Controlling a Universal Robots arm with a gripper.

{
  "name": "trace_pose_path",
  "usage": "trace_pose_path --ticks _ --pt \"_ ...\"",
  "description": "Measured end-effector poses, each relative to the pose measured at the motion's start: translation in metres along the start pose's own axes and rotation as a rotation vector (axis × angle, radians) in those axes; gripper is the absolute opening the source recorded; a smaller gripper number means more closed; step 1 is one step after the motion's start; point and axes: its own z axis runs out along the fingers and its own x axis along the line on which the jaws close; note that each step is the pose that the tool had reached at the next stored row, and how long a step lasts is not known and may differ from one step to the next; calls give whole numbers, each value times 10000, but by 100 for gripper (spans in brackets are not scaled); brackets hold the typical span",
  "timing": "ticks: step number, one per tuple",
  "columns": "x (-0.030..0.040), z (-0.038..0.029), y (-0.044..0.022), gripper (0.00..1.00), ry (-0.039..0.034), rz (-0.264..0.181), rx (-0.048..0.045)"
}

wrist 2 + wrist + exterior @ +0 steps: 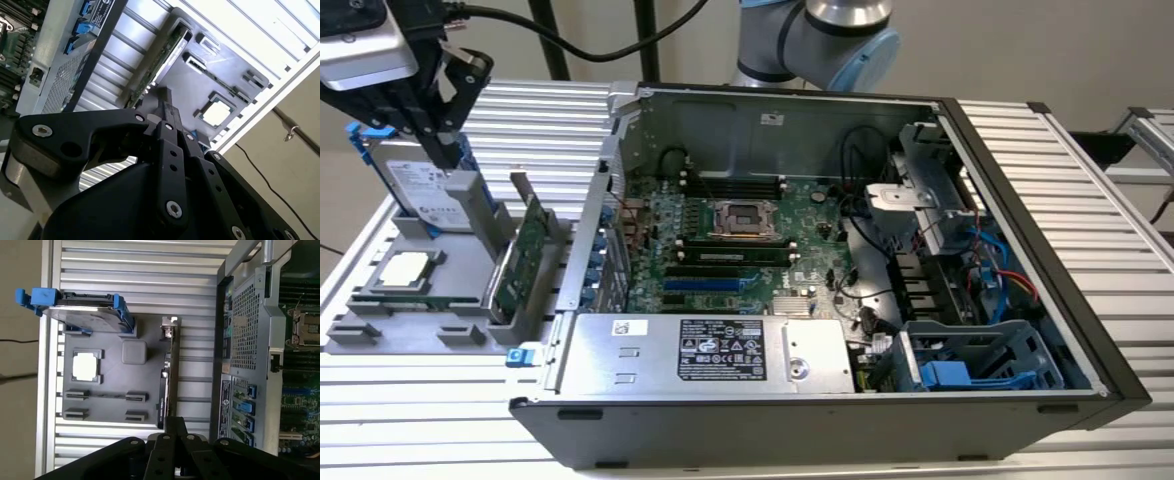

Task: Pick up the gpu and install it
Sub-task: 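Reach for the gpu, then pick up the gpu and move the gpu toward the slot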

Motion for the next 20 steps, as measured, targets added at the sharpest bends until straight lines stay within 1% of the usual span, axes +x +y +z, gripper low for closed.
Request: trace_pose_path --ticks 7,18,19,20 --pt "25 -1 -2 0 0 5 0" --pt "28 -1 -2 0 0 5 0" --pt "28 -1 -2 100 0 5 0" --pt "29 -1 -2 100 0 5 0"
